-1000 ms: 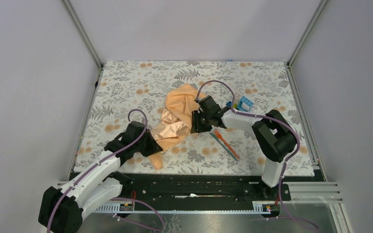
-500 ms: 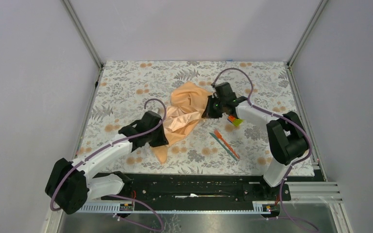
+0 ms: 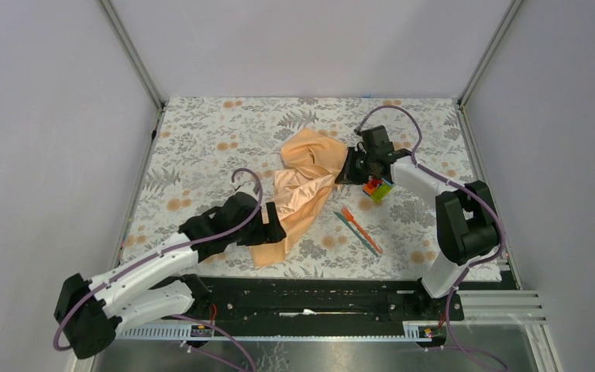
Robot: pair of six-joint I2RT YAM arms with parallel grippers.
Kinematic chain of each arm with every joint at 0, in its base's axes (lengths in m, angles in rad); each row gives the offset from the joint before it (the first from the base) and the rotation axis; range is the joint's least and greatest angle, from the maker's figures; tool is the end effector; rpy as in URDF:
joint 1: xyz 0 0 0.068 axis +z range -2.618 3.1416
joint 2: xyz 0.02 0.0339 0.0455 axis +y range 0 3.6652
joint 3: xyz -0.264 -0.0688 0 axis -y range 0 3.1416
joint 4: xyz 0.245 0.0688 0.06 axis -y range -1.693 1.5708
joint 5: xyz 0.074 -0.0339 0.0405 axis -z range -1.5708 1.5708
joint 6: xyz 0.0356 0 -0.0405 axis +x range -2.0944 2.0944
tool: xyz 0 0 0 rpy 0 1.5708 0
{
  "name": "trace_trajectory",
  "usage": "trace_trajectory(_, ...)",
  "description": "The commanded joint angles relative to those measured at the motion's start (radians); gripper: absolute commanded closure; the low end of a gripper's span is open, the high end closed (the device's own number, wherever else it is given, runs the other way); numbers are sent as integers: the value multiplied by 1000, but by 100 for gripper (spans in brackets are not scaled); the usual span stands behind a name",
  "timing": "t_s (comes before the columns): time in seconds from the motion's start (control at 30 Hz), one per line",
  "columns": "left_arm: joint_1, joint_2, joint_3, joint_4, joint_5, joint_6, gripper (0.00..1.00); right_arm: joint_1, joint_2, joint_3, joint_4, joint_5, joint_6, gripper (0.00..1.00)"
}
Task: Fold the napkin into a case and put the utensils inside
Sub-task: Pick up the crumpled napkin from the center of the board.
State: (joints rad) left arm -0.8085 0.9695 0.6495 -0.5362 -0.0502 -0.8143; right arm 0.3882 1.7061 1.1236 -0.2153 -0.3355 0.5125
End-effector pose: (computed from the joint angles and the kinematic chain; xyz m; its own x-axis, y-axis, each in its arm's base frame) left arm 0.1352 -0.1390 0.2283 -0.8668 -0.1439 -0.4774 0.1009 0.8870 -0.4506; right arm 0.3365 0.1503 0.2134 -0.8570 0.1497 -0.4930 -0.1721 0.8187 0.5478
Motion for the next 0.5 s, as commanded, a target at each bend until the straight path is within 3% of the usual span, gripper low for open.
trace_trajectory(0.0, 85, -70, -56, 18, 38, -54, 16, -35, -47, 35, -19, -45, -30, 100)
trace_trajectory(0.17, 170, -90, -101, 40, 46, -41, 26, -41, -35, 40, -14, -96, -30, 100)
trace_trajectory(0.37, 172, 39, -93, 35, 37, -10, 24, -41, -46, 31, -7, -107, -39, 100)
trace_trajectory(0.47, 172, 93, -102, 38, -32, -8, 26, -40, -58, 20, 5, -113, -42, 100)
